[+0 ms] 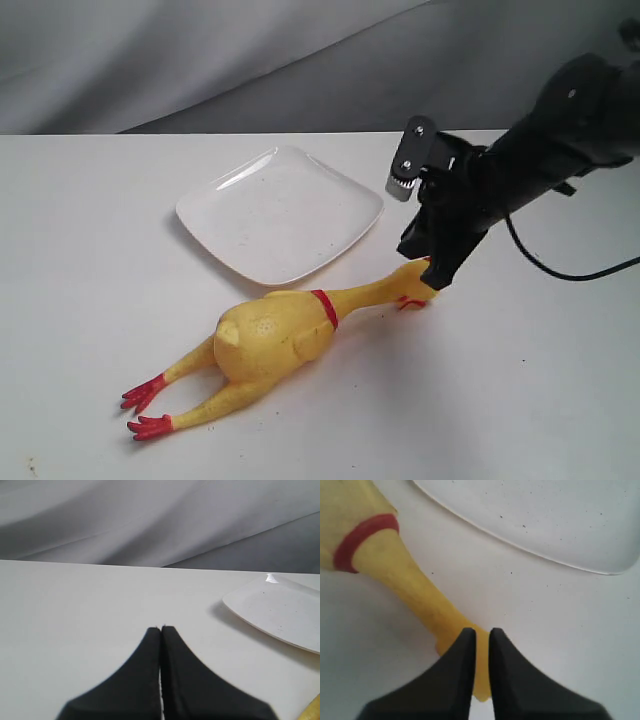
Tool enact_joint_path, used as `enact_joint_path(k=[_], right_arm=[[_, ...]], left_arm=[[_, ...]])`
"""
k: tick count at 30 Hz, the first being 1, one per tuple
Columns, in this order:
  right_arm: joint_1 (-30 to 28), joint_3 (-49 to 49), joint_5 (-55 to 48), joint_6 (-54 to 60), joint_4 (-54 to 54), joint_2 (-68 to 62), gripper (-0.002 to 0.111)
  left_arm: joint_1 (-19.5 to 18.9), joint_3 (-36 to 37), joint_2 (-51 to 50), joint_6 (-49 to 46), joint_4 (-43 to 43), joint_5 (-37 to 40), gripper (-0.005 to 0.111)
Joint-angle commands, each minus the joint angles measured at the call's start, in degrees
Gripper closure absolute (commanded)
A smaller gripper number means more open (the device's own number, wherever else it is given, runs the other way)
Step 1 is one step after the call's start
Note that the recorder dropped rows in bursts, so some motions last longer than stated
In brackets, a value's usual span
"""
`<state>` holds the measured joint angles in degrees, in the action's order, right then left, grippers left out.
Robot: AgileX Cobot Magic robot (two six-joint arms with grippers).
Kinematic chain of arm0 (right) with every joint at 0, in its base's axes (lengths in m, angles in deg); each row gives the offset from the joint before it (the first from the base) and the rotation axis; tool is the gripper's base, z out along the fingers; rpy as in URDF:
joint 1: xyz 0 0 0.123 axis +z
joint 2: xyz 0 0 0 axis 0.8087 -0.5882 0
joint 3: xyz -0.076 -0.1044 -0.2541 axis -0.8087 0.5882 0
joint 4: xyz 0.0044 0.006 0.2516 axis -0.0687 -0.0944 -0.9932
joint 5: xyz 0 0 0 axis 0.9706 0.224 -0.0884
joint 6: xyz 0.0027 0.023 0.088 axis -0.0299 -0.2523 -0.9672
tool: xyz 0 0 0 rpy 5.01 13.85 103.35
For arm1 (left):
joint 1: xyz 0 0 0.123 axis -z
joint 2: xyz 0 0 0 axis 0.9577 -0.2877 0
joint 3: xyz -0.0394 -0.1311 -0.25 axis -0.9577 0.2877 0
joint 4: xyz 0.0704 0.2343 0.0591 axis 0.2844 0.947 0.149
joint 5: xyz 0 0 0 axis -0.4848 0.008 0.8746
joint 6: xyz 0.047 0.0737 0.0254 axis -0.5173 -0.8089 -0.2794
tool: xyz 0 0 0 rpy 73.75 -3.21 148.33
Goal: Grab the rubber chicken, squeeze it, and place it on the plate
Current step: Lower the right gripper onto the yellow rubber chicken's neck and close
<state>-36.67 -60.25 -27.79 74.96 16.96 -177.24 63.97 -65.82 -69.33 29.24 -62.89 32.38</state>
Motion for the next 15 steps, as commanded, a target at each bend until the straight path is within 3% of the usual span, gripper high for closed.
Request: enact_joint_path(k=[1, 5, 15], right_arm=[[2.4, -0.37, 2.19, 8.44, -0.49, -3.23, 0.068], [4.97, -0.37, 3.38, 10.4, -0.25, -4.11, 0.048], [6.78, -0.37, 3.59, 10.4, -0.51, -5.83, 0.049]], left_arm=[[-0.04, 0.31, 0.24, -0.02, -0.24, 0.14, 0.107], [-0.04, 0.31, 0.24, -0.02, -0.24, 0.14, 0.107], [-0.04, 0.31, 0.24, -0.02, -0.24, 0.14, 0.107]])
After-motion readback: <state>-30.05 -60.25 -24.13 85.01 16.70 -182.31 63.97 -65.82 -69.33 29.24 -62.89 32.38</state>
